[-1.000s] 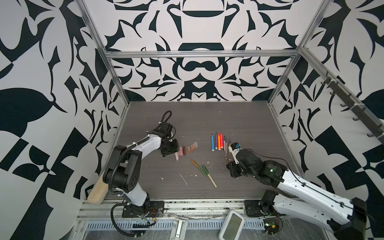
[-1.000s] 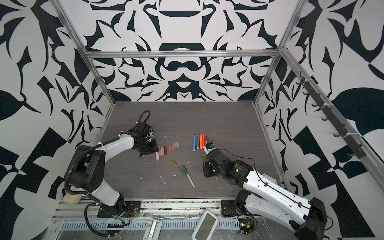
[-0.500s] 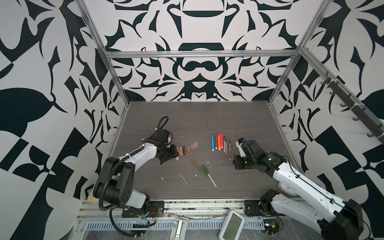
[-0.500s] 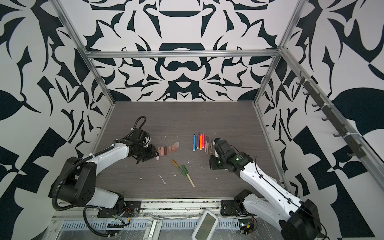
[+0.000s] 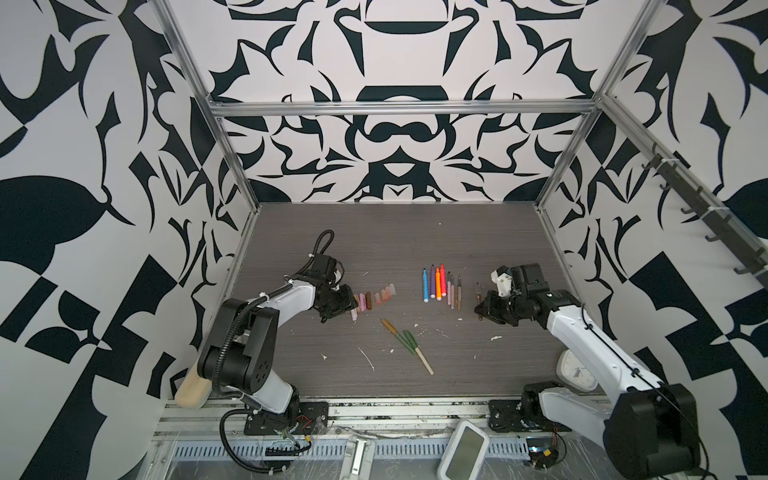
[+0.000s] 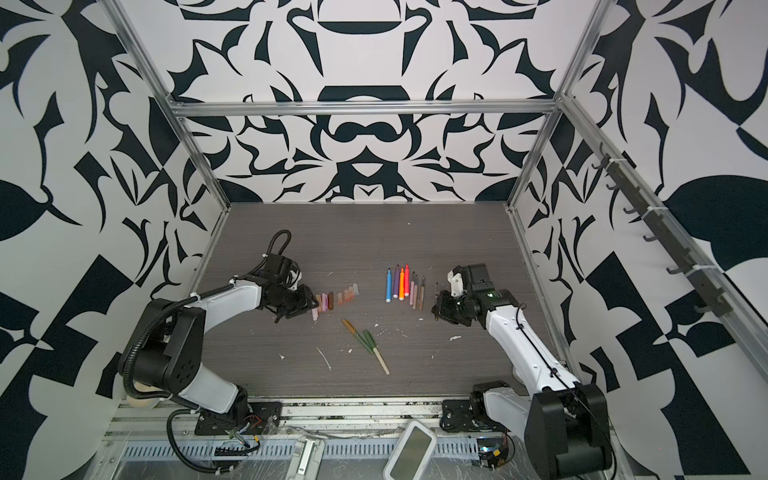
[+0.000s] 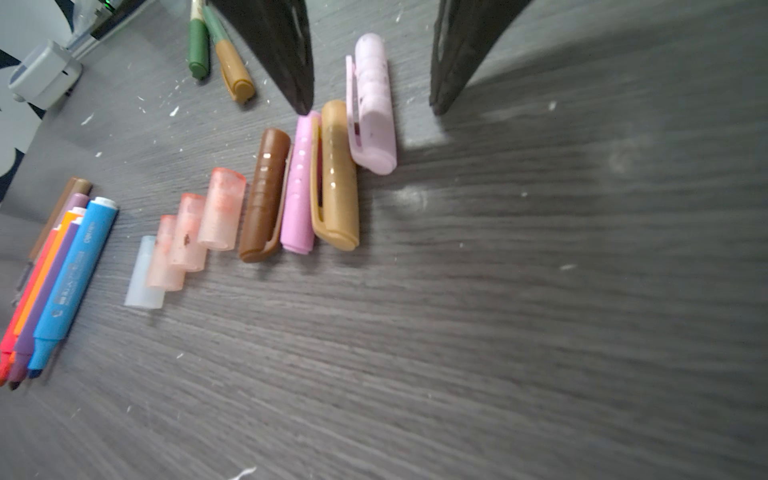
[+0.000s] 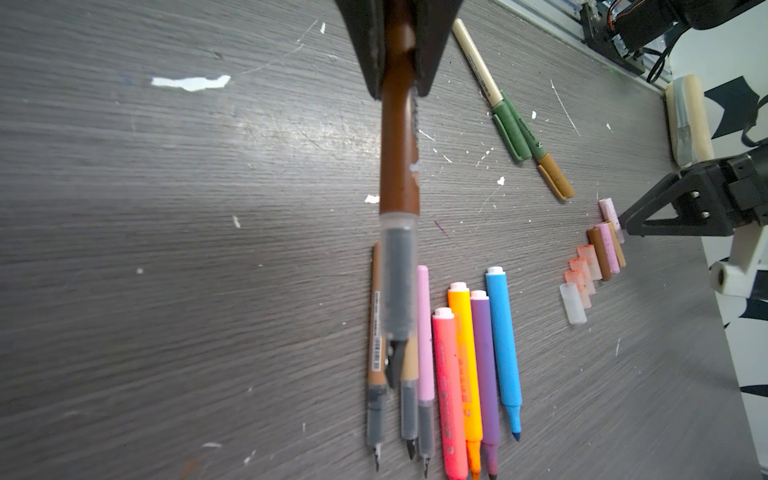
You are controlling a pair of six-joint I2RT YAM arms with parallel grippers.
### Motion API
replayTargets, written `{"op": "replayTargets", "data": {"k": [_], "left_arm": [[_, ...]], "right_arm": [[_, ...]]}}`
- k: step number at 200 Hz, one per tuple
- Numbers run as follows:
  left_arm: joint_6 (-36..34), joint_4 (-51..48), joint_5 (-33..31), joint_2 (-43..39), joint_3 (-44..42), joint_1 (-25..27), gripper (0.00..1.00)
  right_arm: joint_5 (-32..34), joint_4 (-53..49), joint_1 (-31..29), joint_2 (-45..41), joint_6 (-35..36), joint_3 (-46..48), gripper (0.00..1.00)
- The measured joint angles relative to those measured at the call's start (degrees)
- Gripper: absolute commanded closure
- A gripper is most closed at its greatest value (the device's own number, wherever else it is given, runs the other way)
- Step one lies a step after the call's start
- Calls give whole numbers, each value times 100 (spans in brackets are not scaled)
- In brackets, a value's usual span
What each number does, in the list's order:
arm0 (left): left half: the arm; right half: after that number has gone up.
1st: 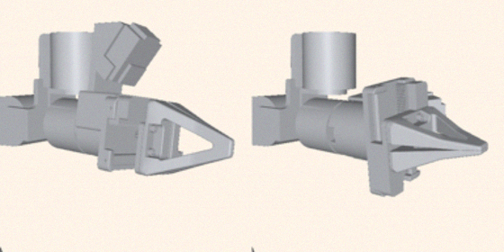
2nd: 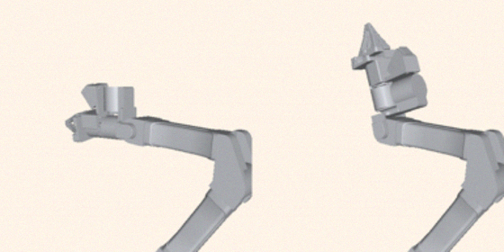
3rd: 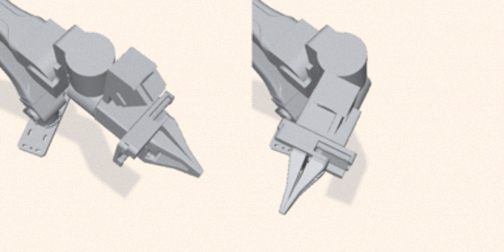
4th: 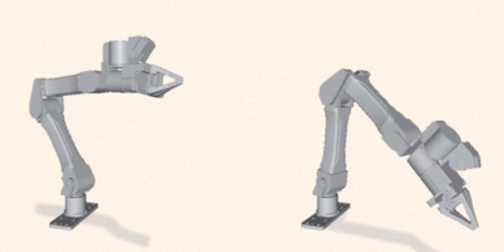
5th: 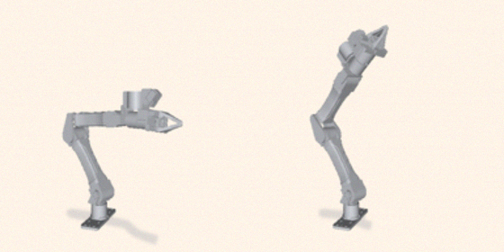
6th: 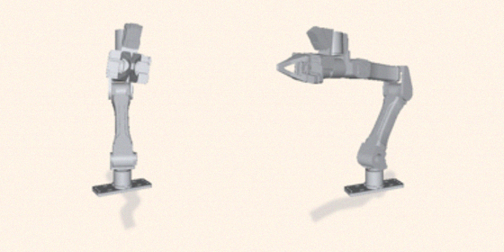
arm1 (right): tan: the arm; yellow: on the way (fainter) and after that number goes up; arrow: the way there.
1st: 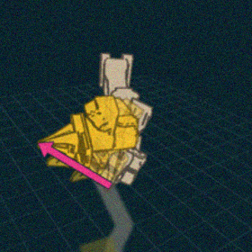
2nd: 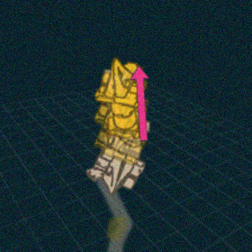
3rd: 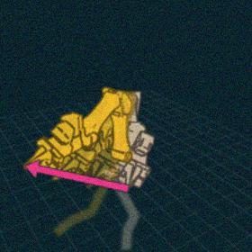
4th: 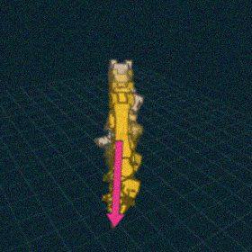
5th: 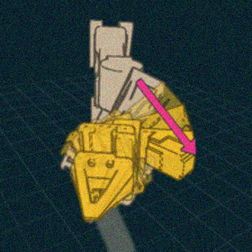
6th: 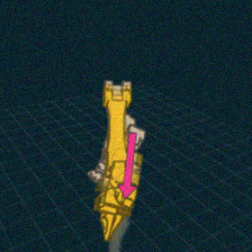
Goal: Open the pen caps
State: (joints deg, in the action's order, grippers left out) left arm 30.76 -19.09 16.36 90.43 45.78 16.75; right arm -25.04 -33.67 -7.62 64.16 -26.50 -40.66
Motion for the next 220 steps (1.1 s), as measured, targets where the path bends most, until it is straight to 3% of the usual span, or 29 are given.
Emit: {"op": "replayTargets", "data": {"k": [159,220], "left_arm": [[-61,308,605,376,157,-79,53],[37,345,293,109,-55,-76,53]], "right_arm": [[-22,50,7,87,129,0,100],[173,400,17,940,297,-13,100]]}}
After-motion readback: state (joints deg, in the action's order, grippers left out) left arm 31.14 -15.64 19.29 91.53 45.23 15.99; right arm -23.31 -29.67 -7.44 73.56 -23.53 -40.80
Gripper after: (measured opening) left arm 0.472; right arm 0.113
